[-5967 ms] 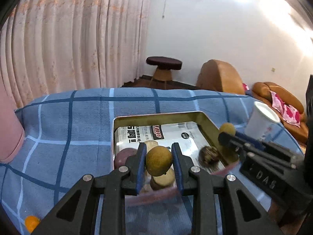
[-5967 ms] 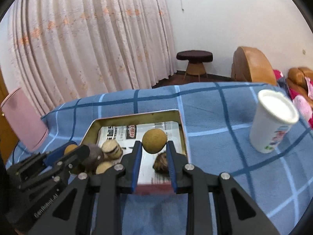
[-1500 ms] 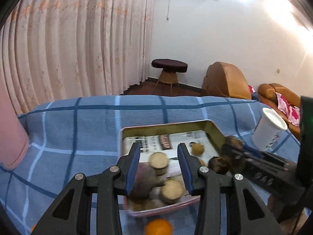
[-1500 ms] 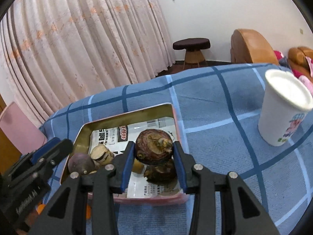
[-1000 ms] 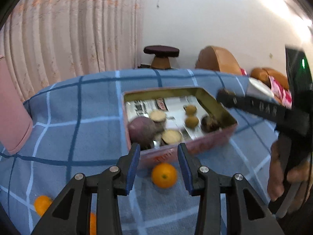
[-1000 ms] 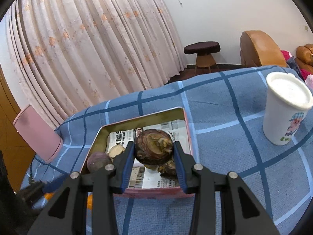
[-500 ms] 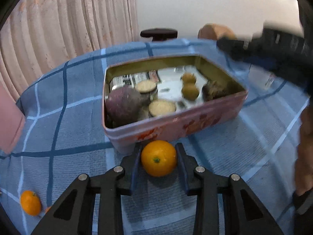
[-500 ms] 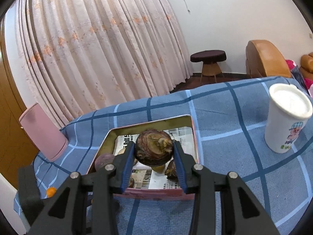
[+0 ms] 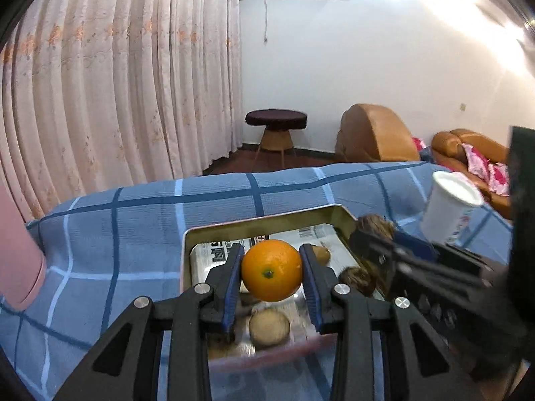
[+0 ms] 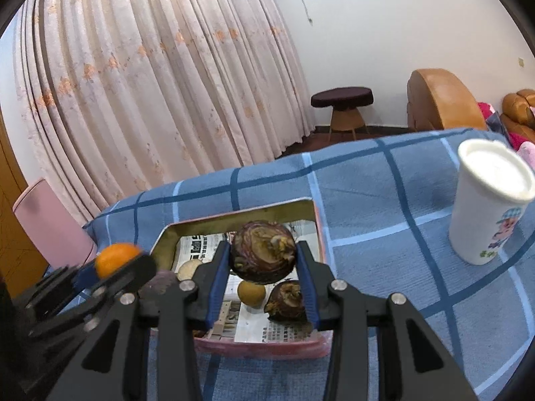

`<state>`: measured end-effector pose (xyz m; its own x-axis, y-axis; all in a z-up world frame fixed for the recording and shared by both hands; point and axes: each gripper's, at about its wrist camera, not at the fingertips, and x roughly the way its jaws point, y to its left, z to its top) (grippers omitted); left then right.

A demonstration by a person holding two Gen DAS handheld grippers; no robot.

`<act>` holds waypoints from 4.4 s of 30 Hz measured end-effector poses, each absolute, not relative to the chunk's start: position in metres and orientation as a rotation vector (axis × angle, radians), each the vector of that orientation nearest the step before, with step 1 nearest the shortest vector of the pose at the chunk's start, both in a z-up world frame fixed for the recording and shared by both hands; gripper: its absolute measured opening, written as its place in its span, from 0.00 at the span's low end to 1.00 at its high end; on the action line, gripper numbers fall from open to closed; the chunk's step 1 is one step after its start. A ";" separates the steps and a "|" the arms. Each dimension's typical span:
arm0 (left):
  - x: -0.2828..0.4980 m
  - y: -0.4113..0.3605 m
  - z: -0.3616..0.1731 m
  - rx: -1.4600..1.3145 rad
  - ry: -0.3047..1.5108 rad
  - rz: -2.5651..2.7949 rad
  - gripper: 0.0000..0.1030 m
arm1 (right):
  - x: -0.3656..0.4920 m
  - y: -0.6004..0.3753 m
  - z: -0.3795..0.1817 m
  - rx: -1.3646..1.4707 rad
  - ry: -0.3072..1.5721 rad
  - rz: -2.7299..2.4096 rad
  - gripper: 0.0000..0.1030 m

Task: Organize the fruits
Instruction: 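Lower the orange and mangosteen into the pink tin and open both tools, then move both tools to the loose oranges and grasp one with each tool, then carry both held oranges over the pink tin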

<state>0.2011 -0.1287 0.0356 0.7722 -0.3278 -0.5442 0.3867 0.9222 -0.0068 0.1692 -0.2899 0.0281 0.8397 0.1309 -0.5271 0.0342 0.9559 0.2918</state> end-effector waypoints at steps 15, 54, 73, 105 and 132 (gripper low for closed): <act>0.203 -0.119 0.029 0.103 0.570 -0.271 0.77 | 0.171 -0.313 0.021 0.503 0.540 0.169 0.65; 0.120 -0.065 0.002 0.164 0.579 -0.202 0.77 | 0.111 -0.230 0.011 0.214 0.591 0.102 0.59; 0.121 0.089 0.007 0.113 0.665 0.026 0.77 | 0.108 -0.132 -0.002 0.117 0.713 0.447 0.60; 0.155 0.086 -0.032 0.037 0.876 -0.075 0.41 | 0.123 -0.105 -0.009 0.048 0.790 0.407 0.48; 0.146 -0.048 0.030 0.103 0.573 -0.150 0.39 | 0.124 -0.206 0.032 0.122 0.547 0.102 0.48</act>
